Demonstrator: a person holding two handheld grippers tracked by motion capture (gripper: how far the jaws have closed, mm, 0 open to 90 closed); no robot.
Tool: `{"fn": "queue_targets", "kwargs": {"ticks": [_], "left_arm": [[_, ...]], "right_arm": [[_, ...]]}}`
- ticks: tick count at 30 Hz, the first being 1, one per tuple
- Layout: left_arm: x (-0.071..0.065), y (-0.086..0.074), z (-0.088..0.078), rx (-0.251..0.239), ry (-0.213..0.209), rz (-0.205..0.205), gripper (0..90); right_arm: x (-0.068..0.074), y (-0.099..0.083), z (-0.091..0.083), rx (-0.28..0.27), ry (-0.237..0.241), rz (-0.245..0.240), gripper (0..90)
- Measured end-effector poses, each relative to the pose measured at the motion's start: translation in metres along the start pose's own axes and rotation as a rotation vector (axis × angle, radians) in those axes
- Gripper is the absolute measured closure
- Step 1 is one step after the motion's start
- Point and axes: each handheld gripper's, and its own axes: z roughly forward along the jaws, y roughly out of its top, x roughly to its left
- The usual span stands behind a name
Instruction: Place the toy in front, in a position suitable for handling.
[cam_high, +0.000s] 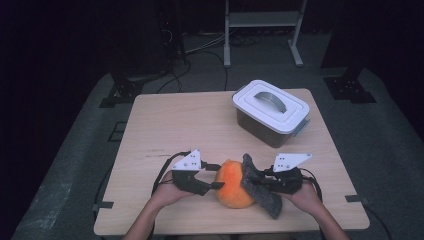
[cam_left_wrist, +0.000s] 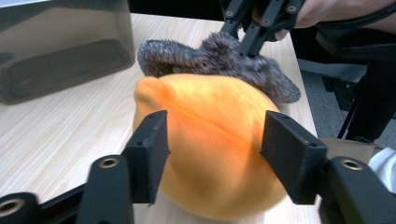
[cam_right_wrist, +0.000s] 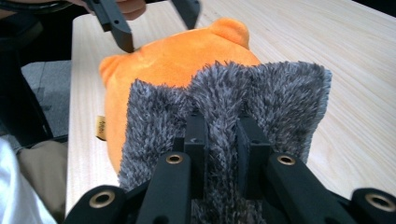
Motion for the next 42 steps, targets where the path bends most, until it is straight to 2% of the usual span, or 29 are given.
{"fn": "queue_targets", "kwargs": {"ticks": [5,9,12,14,20,24,27,29,32,36,38,40,42], "left_arm": [[-0.002,-0.001,0.006,0.002,0.001,-0.007,46.2],[-0.003,0.001,0.01,-0.017,0.007,-0.011,46.6],[-0.005,0.004,0.011,-0.017,0.02,-0.013,46.6],[-0.004,0.002,0.01,-0.012,0.023,-0.016,46.5],[-0.002,-0.001,0.008,-0.009,0.021,-0.029,45.9],[-0.003,-0.001,0.008,-0.002,0.004,-0.02,46.1],[-0.002,0.0,0.007,0.002,0.005,-0.022,45.0],[-0.001,0.001,0.005,0.014,0.01,-0.029,40.1],[0.002,0.001,0.004,0.002,0.011,-0.048,35.1],[0.0,0.001,0.006,0.023,0.008,-0.041,34.3],[-0.001,-0.001,0.006,0.031,0.005,-0.042,35.0],[0.0,-0.003,0.006,0.048,0.012,-0.034,35.1],[0.002,-0.005,0.004,0.051,0.009,-0.04,35.1]], "right_arm": [[0.005,0.006,-0.003,-0.014,-0.007,-0.017,76.2],[0.017,0.021,-0.004,-0.065,0.02,-0.061,76.2],[0.027,0.031,0.002,-0.057,0.033,-0.104,76.2],[0.029,0.031,0.006,-0.042,0.034,-0.12,76.1],[0.025,0.019,0.006,-0.041,0.05,-0.094,76.3],[0.014,0.015,-0.003,-0.053,-0.002,-0.061,76.1],[0.007,0.013,-0.003,-0.051,-0.004,-0.031,76.1],[0.008,0.01,0.001,-0.044,0.009,-0.027,76.1],[0.012,0.009,0.006,-0.052,0.038,-0.024,76.1],[0.025,0.013,0.013,-0.036,0.088,-0.054,76.1],[0.026,0.014,0.013,-0.034,0.107,-0.057,76.1],[0.022,0.014,0.01,-0.041,0.109,-0.047,76.1],[0.017,0.012,0.005,-0.037,0.08,-0.04,76.1]]}}
